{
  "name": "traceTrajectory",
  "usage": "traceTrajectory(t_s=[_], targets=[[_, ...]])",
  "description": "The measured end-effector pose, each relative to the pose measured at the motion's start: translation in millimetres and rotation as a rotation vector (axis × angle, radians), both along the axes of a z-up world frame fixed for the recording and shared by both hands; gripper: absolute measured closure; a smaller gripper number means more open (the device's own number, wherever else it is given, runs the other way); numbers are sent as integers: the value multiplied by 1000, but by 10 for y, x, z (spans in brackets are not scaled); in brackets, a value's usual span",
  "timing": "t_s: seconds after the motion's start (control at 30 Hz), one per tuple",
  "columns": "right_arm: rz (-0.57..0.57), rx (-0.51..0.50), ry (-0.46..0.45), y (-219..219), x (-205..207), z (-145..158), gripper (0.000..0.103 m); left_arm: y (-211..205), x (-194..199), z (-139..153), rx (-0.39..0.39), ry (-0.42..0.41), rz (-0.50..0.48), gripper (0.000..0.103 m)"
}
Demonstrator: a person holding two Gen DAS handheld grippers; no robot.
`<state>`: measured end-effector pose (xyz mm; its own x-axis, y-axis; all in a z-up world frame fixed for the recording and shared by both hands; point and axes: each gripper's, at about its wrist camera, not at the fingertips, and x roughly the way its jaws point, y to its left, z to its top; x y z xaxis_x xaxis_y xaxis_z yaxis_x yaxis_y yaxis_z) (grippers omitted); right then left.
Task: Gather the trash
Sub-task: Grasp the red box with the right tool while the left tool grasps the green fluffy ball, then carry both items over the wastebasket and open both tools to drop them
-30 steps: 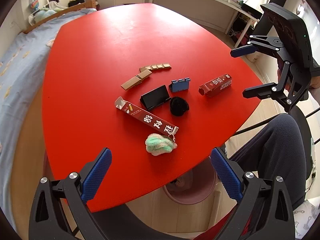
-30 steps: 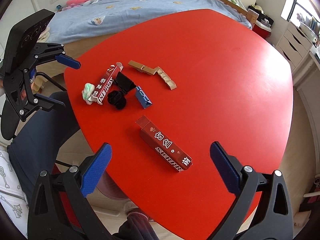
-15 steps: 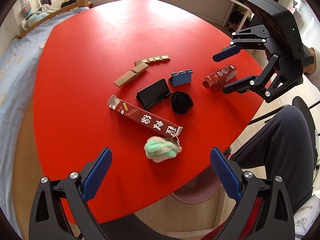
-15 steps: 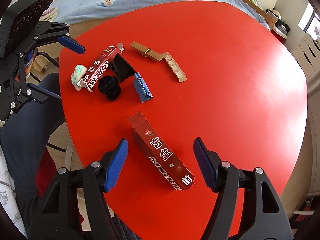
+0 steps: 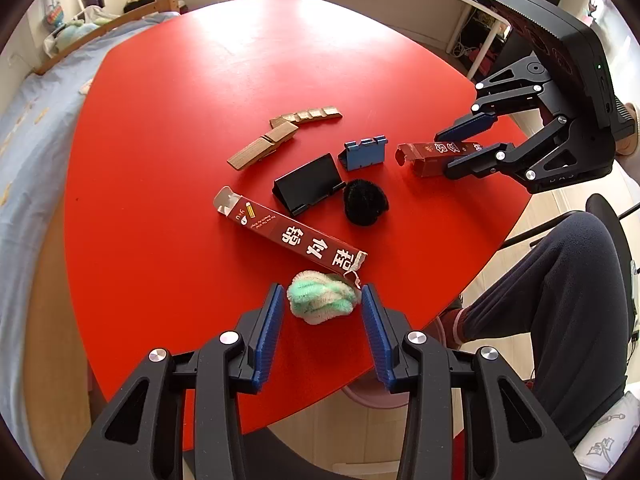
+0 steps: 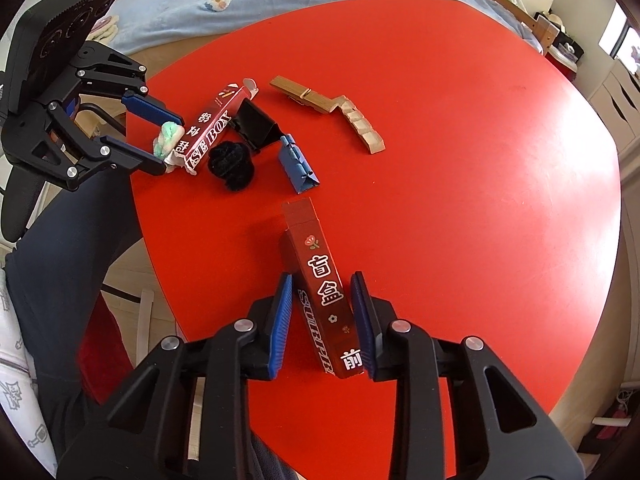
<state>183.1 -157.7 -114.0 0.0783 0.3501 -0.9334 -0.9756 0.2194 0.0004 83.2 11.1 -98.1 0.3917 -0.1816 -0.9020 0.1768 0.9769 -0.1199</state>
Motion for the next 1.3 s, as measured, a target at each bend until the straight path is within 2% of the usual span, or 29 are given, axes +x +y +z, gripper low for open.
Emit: traceTrajectory(t_s=[0.17, 0.47, 0.8, 1.1, 1.3], targets=[[-25, 8, -2, -22, -11, 0, 89, 12, 3, 5, -11, 3, 6, 72], [-101, 36, -5, -79, -13, 18, 89, 50, -79, 17, -32, -4, 39, 73], [-219, 120, -30, -216, -126, 248, 89, 91, -219, 171, -61, -38, 81, 73], [-317, 227, -52, -426, -457, 530, 89, -21, -385, 434, -66, -97, 103, 73], [-348, 264, -58, -551, -740, 644, 89, -183, -524, 581, -75, -141, 89, 73]])
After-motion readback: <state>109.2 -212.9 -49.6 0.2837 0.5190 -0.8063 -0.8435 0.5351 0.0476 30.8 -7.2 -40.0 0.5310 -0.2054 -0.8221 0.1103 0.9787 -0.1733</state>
